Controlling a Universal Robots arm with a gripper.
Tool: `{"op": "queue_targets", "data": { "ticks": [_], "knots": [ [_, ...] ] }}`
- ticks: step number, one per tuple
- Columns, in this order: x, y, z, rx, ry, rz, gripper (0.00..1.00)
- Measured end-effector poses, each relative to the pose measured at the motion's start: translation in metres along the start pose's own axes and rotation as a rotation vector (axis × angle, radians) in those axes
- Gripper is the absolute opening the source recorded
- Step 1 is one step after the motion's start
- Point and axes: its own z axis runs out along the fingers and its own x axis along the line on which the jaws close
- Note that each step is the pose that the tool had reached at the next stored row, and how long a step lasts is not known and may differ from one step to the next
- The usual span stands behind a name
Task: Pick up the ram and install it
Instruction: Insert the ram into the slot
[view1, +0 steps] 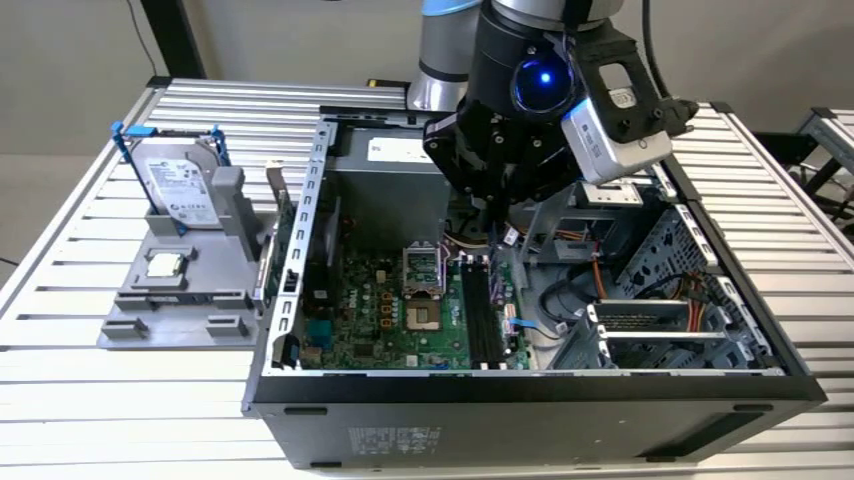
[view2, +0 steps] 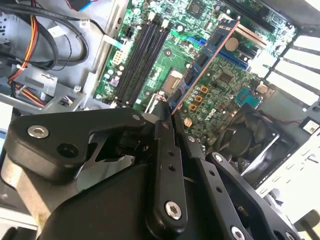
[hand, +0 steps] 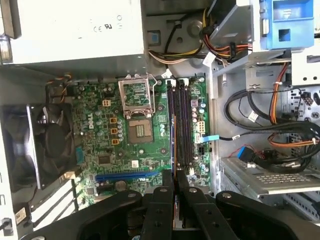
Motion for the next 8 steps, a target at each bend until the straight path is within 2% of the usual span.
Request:
{"op": "queue_targets", "data": {
  "ticks": [4, 8],
  "knots": [
    [-0.0009, 0.0001, 0.0, 0.0001, 0.0, 0.0, 0.0],
    [-0.0104, 0.0011, 0.0003, 0.0001, 0.0008, 0.001, 0.0]
  ]
}}
